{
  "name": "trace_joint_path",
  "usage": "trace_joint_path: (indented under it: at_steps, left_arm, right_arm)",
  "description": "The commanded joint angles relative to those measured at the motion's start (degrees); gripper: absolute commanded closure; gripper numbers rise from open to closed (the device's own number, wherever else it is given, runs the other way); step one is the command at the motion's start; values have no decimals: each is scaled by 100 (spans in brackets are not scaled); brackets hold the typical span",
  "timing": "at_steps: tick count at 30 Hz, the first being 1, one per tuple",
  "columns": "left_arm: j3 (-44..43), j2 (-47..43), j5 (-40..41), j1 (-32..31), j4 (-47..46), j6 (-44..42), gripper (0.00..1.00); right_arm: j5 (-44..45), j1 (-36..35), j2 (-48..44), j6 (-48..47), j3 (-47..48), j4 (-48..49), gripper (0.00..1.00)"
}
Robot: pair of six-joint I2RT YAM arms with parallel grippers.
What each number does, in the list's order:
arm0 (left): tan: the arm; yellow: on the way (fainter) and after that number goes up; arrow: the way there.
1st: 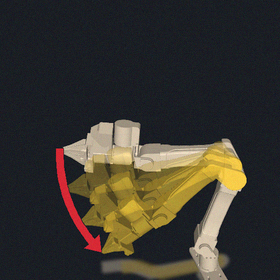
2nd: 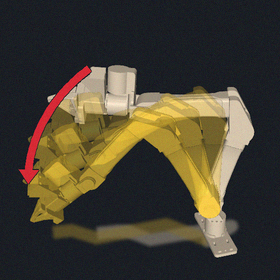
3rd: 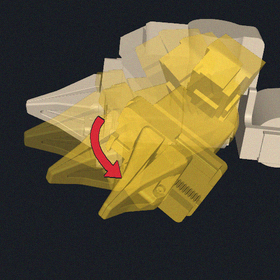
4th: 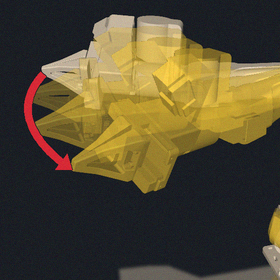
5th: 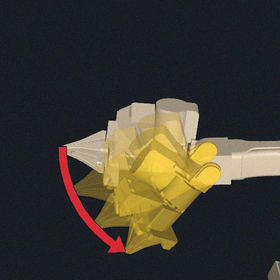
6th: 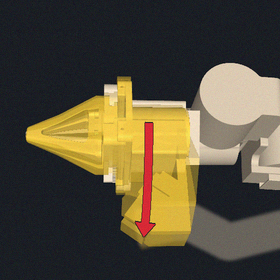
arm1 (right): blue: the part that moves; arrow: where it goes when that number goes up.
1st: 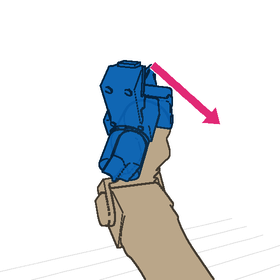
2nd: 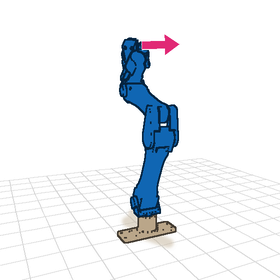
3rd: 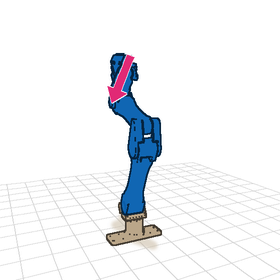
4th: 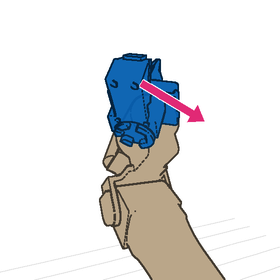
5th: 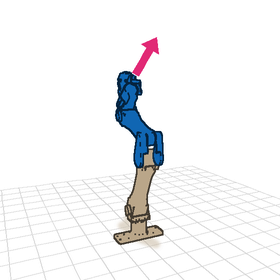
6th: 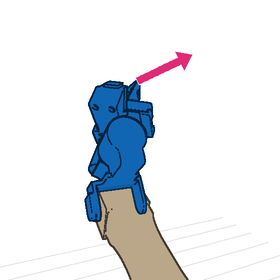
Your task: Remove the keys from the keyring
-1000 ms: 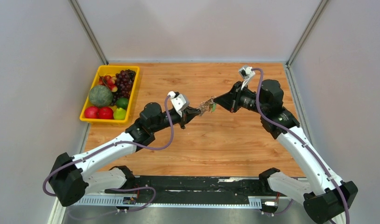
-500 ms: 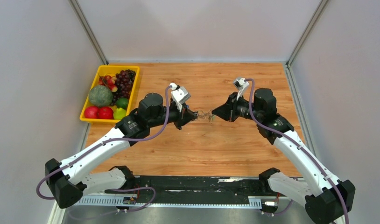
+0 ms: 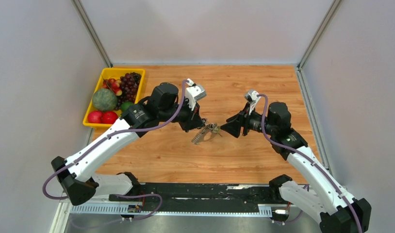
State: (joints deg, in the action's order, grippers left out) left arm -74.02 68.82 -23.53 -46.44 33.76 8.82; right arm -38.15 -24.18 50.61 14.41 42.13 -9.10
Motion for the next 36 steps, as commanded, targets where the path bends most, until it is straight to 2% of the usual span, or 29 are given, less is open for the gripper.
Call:
trace_joint_path:
  at_steps: [1, 5, 10, 16, 24, 29, 36]
  left_arm:
    - [-607, 349, -185, -6, 924, -39, 100]
    - [-841, 581, -81, -12, 1277, 42, 100]
    - [-1206, 993, 114, -6, 1847, 254, 100]
    - [-1867, 1591, 267, -6, 2771, 370, 100]
    - [-2418, 1896, 1173, -6, 3587, 434, 100]
    - [-2558, 2052, 1269, -10, 3835, 399, 100]
    - [-2576, 1962, 1207, -14, 3886, 122, 100]
  right_arm:
    - [-315, -21, -310, -127, -41, 714, 42]
    - [-318, -35, -541, -141, -130, 856, 47]
    - [-638, -106, -672, -103, -275, 1297, 59]
    - [-601, -258, -486, -103, -328, 1526, 64]
    - [-136, -976, -169, -252, -425, 1795, 69]
    - [344, -1510, 145, -536, -354, 1814, 69]
    - [541, -1715, 567, -805, -264, 1988, 68]
